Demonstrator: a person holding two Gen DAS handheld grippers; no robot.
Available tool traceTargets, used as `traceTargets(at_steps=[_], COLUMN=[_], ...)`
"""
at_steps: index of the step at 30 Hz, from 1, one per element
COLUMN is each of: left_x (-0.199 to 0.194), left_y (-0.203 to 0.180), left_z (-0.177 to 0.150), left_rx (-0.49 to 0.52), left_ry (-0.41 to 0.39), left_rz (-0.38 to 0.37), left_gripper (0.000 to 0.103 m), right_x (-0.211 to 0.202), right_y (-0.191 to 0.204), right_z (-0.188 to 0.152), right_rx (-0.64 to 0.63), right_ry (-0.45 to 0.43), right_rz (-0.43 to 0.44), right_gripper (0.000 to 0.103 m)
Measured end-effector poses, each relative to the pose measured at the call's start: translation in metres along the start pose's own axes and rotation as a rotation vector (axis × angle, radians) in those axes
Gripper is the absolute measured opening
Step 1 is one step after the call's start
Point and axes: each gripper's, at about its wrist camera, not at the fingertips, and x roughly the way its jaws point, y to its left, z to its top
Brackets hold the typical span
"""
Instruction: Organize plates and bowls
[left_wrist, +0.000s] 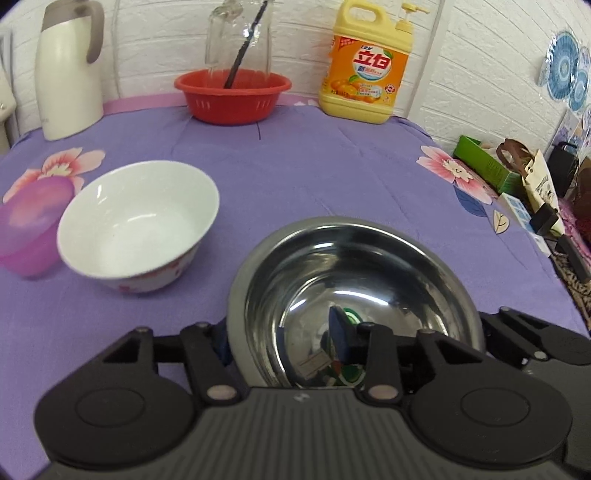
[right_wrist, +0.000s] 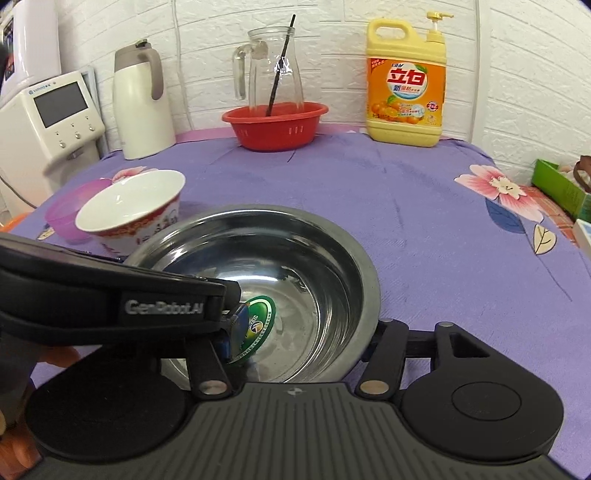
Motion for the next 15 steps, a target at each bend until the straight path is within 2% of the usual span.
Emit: traceTargets(at_steps=[5, 10, 15], left_x=[-0.042, -0.085, -0.111], left_y=[0.000, -0.008, -0.018], left_z=[-0.016, -0.048, -0.082], left_rx=[-0.013, -0.018, 0.012], left_ry=[-0.034, -0.077, -0.093], left_rz=[0.012, 0.000, -0.011], left_gripper=[0.036, 0.036, 0.036], right_x=[-0.025, -0.071, -0.110], right_y=[0.016, 0.031, 0.039], right_z=[-0.004, -0.021, -0.047], right_rx=[-0.004, -0.036, -0.027], right_ry=[-0.008, -0.045, -0.062], right_rz=[0.032, 0.012, -0.011], right_gripper=[0.093, 0.094, 0.096])
